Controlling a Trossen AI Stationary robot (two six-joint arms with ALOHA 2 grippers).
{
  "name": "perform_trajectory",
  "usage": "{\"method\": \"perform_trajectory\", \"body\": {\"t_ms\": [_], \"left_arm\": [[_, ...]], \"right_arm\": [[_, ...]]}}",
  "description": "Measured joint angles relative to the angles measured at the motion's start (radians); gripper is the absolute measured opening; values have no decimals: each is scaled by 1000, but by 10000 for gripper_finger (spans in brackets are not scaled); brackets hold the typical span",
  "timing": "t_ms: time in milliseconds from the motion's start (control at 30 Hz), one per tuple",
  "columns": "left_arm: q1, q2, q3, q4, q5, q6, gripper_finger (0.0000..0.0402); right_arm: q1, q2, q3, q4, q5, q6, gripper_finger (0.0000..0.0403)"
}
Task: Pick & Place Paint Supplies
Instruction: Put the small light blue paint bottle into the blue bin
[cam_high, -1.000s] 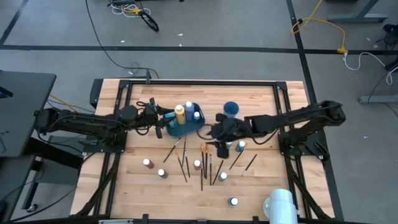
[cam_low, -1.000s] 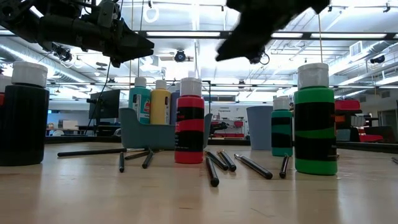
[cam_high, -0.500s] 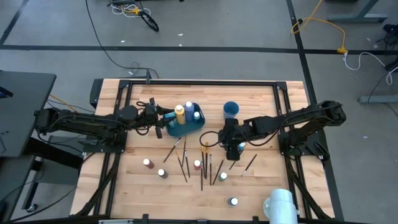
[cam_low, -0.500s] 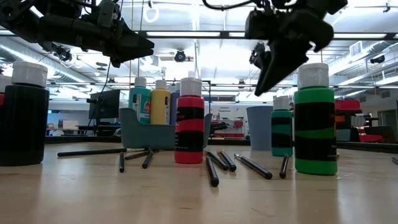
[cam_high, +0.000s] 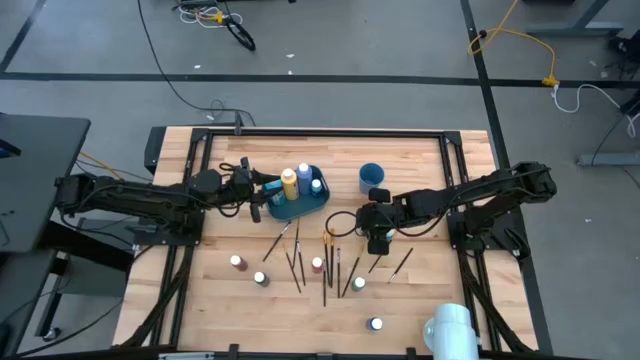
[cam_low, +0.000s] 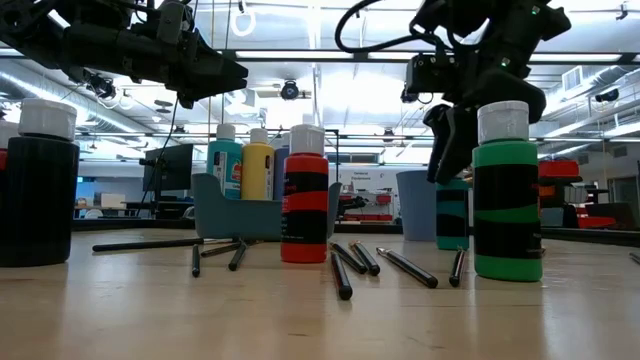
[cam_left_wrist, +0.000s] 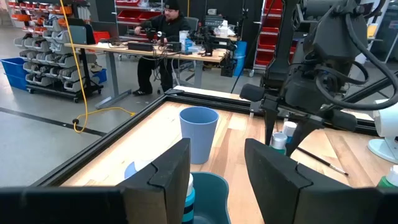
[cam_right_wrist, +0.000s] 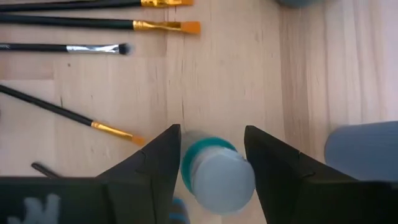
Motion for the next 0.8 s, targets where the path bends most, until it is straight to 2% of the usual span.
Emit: {"method": "perform_trajectory", "body": {"t_ms": [133, 333, 467, 633, 800], "left_arm": [[0, 0, 0, 0, 0, 0, 163], [0, 0, 0, 0, 0, 0, 163], [0, 0, 0, 0, 0, 0, 163], [0, 0, 0, 1, 0, 9, 163], [0, 0, 0, 1, 0, 9, 163]], "right_arm": [[0, 0, 0, -3, 10, 12, 162], [-5, -2, 2, -16, 0, 68, 111], [-6, -1, 0, 9, 0, 77, 110], [-5, 2, 3, 197, 1, 50, 123], [0, 2, 21, 457, 73, -53, 111]]}}
